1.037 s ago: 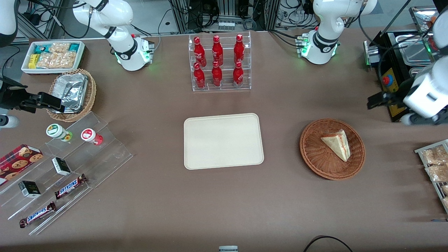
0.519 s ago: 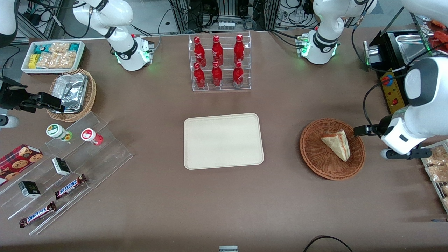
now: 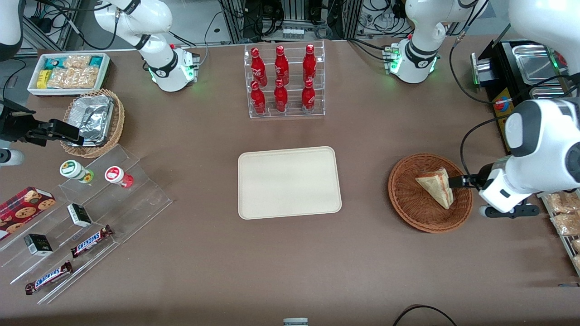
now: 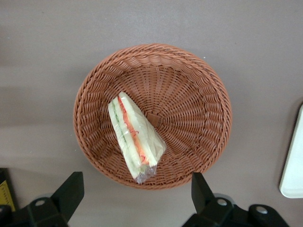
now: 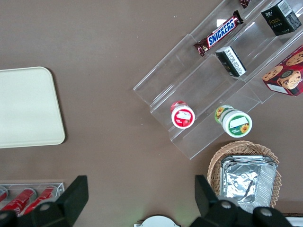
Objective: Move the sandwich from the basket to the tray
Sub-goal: 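Move the left gripper over the wicker basket above the wrapped sandwich, then lower the left gripper and close it on the wrapped sandwich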
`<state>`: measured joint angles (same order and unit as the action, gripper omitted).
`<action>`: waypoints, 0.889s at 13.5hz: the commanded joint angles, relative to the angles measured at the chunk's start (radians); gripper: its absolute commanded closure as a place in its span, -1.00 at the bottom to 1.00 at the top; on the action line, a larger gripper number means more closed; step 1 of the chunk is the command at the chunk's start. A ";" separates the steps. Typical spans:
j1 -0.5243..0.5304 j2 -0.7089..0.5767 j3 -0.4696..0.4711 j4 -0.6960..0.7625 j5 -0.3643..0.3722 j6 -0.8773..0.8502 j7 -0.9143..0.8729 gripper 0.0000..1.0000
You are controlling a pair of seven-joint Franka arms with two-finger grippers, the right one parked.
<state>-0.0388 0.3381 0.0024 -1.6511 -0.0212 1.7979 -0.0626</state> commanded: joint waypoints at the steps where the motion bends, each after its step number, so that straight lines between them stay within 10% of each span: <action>1: -0.006 -0.005 0.001 -0.051 0.009 0.056 -0.041 -1.00; 12: -0.003 -0.191 0.001 -0.507 0.003 0.443 -0.303 -1.00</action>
<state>-0.0383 0.2520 0.0025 -2.0123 -0.0224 2.1620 -0.2672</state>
